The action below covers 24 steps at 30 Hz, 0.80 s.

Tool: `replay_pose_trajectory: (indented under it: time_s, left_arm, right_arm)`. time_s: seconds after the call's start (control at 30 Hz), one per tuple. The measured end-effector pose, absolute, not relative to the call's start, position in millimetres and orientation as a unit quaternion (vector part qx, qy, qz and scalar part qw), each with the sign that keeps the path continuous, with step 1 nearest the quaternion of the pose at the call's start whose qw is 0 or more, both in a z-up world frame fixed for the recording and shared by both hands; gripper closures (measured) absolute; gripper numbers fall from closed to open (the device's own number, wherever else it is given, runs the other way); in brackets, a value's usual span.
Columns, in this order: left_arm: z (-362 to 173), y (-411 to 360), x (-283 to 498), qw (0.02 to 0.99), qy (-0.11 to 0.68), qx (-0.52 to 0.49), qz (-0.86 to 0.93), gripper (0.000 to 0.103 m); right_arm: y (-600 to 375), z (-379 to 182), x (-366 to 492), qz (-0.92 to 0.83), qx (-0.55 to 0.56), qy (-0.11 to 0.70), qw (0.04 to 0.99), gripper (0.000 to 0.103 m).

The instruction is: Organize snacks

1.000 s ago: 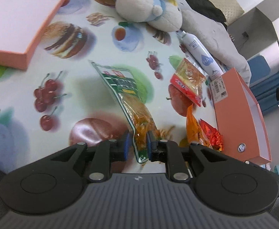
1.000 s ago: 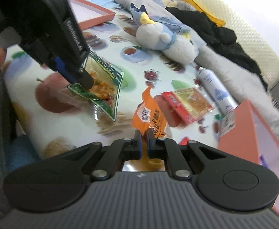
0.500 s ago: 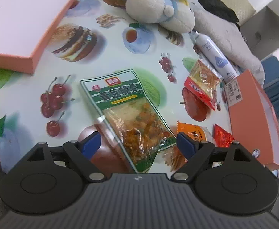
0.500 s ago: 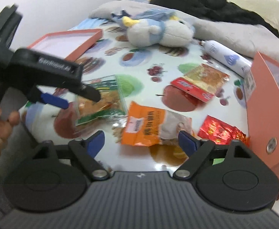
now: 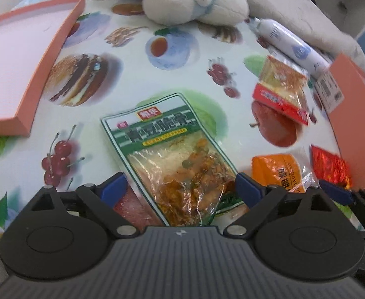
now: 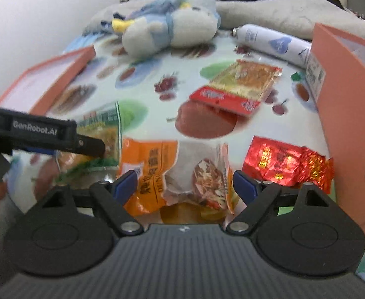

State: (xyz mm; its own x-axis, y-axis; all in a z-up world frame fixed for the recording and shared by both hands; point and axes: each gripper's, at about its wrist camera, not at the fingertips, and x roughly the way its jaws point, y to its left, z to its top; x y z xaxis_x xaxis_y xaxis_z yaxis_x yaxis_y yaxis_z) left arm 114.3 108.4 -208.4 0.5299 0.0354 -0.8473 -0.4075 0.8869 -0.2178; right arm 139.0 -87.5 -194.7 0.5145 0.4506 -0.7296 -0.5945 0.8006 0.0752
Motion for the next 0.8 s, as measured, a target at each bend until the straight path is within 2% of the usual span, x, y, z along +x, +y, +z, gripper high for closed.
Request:
replay_pose_trajectory:
  time_s: [0.03, 0.1, 0.23, 0.27, 0.33, 0.37, 0.43, 0.47, 0.5, 0.8]
  left_arm:
    - [-209, 107, 115, 0.852, 0.468, -0.194, 0.130, 0.009]
    - [-210, 105, 115, 0.853, 0.468, -0.188, 0.131, 0.011]
    - [-210, 103, 115, 0.857, 0.464, -0.183, 0.129, 0.021]
    - [-210, 102, 115, 0.858, 0.463, -0.182, 0.128, 0.023]
    - [-209, 101, 115, 0.859, 0.462, -0.182, 0.124, 0.033]
    - [-209, 100, 115, 0.860, 0.460, -0.185, 0.122, 0.036]
    - [-208, 100, 115, 0.860, 0.458, -0.194, 0.115, 0.045]
    - [-207, 99, 115, 0.860, 0.457, -0.194, 0.115, 0.046]
    - [-206, 98, 115, 0.860, 0.457, -0.196, 0.115, 0.049]
    - [-190, 94, 116, 0.861, 0.449, -0.209, 0.114, 0.056]
  right_arm:
    - [-87, -197, 138, 0.304, -0.093, 0.390, 0.864, 0.017]
    - [-87, -199, 138, 0.312, -0.089, 0.396, 0.859, 0.024]
    - [-85, -199, 135, 0.315, -0.091, 0.398, 0.857, 0.033]
    - [-85, -198, 134, 0.319, -0.094, 0.398, 0.855, 0.039]
    - [-84, -196, 133, 0.323, -0.094, 0.400, 0.852, 0.049]
    - [-84, -195, 133, 0.323, -0.093, 0.403, 0.851, 0.063]
    - [-85, -191, 134, 0.316, -0.097, 0.403, 0.853, 0.066]
    - [-85, -190, 134, 0.315, -0.099, 0.402, 0.854, 0.070]
    - [-87, -189, 134, 0.316, -0.096, 0.403, 0.854, 0.080]
    - [-102, -179, 139, 0.291, -0.090, 0.412, 0.859, 0.080]
